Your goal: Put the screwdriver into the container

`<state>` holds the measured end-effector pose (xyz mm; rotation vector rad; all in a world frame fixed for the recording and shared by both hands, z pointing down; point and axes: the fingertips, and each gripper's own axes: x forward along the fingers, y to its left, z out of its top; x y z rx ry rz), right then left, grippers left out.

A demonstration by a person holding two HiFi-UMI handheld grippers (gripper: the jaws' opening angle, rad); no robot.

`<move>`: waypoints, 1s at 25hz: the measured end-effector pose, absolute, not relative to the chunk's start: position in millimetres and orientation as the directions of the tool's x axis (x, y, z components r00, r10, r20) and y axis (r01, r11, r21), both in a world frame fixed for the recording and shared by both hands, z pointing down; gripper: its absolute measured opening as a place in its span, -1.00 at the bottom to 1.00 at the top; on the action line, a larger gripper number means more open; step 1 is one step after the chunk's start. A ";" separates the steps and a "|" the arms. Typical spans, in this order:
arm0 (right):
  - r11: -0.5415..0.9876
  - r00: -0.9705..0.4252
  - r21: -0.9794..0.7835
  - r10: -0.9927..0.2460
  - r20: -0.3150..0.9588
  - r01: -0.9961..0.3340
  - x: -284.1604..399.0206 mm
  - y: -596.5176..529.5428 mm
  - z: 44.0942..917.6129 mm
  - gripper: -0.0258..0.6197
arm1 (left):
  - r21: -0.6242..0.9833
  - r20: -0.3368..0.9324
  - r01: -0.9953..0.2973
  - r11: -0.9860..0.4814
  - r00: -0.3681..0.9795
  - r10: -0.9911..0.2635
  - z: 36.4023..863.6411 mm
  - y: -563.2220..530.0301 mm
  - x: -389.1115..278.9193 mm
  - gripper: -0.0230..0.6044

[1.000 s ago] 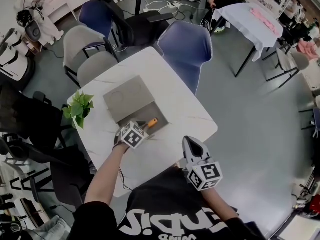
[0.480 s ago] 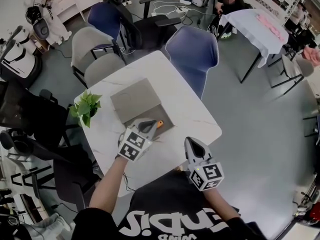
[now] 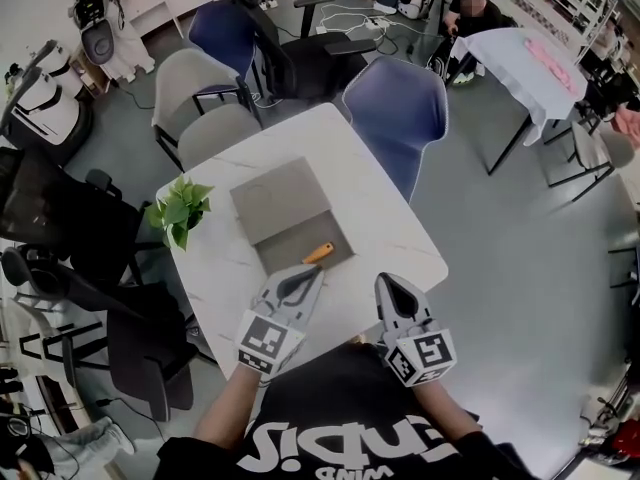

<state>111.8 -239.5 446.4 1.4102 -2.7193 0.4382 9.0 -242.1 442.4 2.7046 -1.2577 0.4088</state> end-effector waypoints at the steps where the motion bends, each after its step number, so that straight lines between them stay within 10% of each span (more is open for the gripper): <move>1: 0.551 -0.588 -0.223 -0.791 0.167 -0.804 110.8 -238.5 445.0 -0.89 | 0.012 0.277 -0.772 -0.635 0.613 -0.740 442.3 -238.0 9.2 -0.89; 25: 0.593 -0.615 -0.172 -0.778 0.131 -0.786 99.0 -222.0 438.2 -0.89 | 0.086 0.077 -0.847 -0.524 0.530 -0.844 430.4 -213.5 -9.7 -0.89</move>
